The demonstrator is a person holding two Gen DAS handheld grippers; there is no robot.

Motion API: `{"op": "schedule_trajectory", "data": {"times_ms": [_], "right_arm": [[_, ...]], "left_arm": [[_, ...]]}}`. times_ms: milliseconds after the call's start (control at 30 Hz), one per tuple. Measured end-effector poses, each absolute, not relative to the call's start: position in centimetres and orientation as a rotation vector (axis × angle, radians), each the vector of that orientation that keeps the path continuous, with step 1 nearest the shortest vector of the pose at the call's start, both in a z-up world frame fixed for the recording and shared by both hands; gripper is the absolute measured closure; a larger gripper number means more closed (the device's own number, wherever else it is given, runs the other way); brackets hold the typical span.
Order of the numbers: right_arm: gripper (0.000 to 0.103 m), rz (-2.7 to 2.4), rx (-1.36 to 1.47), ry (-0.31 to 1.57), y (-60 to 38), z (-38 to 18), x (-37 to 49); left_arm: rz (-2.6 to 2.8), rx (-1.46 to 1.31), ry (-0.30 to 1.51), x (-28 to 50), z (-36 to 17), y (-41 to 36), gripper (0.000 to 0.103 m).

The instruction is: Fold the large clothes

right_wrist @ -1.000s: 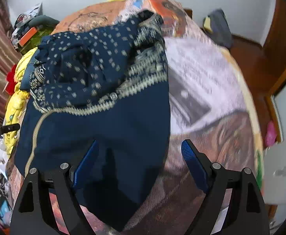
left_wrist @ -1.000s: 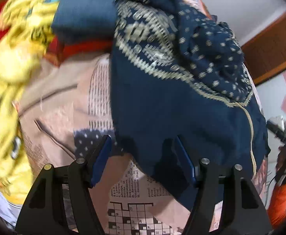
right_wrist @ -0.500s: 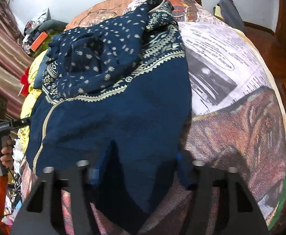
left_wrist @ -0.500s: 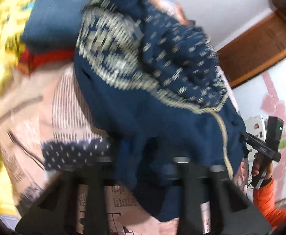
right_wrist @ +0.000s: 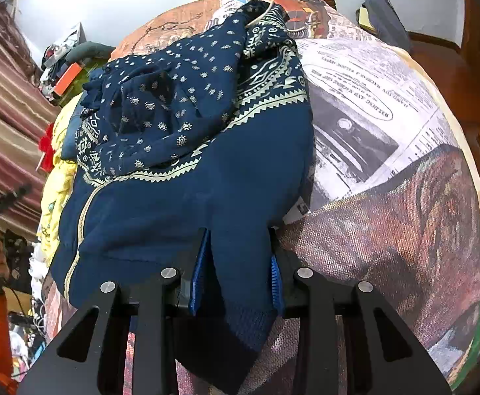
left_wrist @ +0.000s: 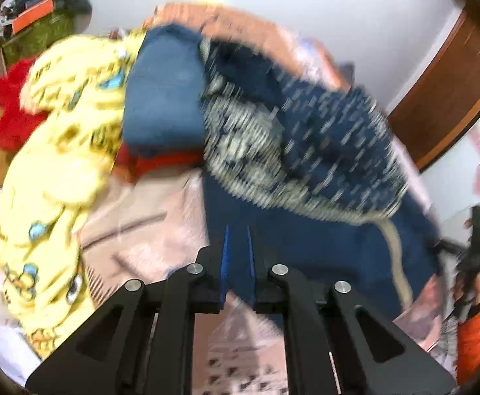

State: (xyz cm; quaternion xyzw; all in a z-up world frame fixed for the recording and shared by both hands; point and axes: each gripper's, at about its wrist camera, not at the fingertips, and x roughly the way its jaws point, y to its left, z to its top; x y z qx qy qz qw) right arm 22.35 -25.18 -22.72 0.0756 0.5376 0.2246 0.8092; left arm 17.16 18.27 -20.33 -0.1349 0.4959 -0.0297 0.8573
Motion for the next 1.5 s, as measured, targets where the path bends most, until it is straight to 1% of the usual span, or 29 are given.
{"op": "schedule_trajectory", "data": {"times_ms": [33,67,133,267,333,367,433,500,700,867,1033,1100,1133,1167,1233,1300,1333,1367,1400,1433,1467,1500], "right_arm": [[0.072,0.478,0.165,1.152,-25.2,-22.8,22.3],[0.072,0.475,0.166,1.153,-25.3,-22.8,22.3],[0.072,0.470,0.162,1.157,-25.2,-22.8,22.2],[0.071,0.459,0.145,1.163,-25.0,-22.8,22.2],[0.071,0.456,0.141,1.168,-25.0,-22.8,22.3],[0.071,0.456,0.139,1.171,-24.9,-22.8,22.3],[0.070,0.455,0.131,1.174,-24.9,-22.8,22.3],[0.070,0.455,0.132,1.176,-24.9,-22.9,22.3],[0.068,0.455,0.138,1.176,-24.9,-23.1,22.5],[0.068,0.467,0.152,1.171,-25.1,-23.2,22.4],[0.068,0.480,0.171,1.165,-25.4,-23.2,22.3],[0.068,0.483,0.176,1.164,-25.5,-23.2,22.3],[0.068,0.485,0.179,1.164,-25.5,-23.2,22.3],[0.068,0.485,0.182,1.163,-25.5,-23.2,22.3],[0.068,0.485,0.185,1.161,-25.5,-23.2,22.2],[0.068,0.485,0.187,1.157,-25.5,-23.2,22.2],[0.068,0.484,0.188,1.156,-25.5,-23.2,22.1],[0.068,0.484,0.187,1.154,-25.5,-23.2,22.1],[0.068,0.484,0.185,1.154,-25.5,-23.2,22.1],[0.068,0.484,0.184,1.153,-25.5,-23.2,22.0],[0.068,0.484,0.184,1.154,-25.5,-23.2,22.0],[0.068,0.486,0.186,1.154,-25.6,-23.2,22.0]], "left_arm": [[-0.068,-0.292,1.079,17.0,-21.5,18.6,0.080],[-0.072,-0.299,1.117,16.8,-22.8,18.7,0.063],[-0.050,-0.274,1.145,16.1,-24.5,18.6,0.055],[0.049,-0.161,1.227,16.0,-28.7,18.3,0.054],[0.043,-0.157,1.261,16.1,-30.2,18.2,0.054],[0.041,-0.157,1.245,15.9,-30.2,18.0,0.054],[-0.019,-0.174,1.232,16.0,-29.7,17.5,0.054],[-0.136,-0.279,1.218,16.2,-28.8,17.0,0.054],[-0.216,-0.380,1.139,18.2,-25.9,15.5,0.054],[-0.266,-0.415,1.152,20.0,-25.5,13.2,0.054],[-0.325,-0.495,1.169,19.7,-25.0,11.3,0.054],[-0.401,-0.573,1.176,19.8,-25.4,10.5,0.050],[-0.437,-0.604,1.179,19.7,-25.4,10.1,0.043],[-0.420,-0.582,1.170,19.4,-25.2,9.7,0.039],[-0.388,-0.496,1.162,19.5,-24.9,8.7,0.039],[-0.375,-0.462,1.168,19.5,-25.1,8.1,0.039],[-0.365,-0.449,1.165,19.4,-25.2,8.0,0.047],[-0.355,-0.430,1.162,19.4,-25.3,7.9,0.061],[-0.333,-0.395,1.157,19.4,-25.1,7.9,0.070],[-0.317,-0.375,1.152,19.3,-24.9,8.1,0.085],[-0.313,-0.372,1.141,19.0,-24.5,8.5,0.093],[-0.308,-0.372,1.114,18.5,-23.8,9.1,0.095]]}}
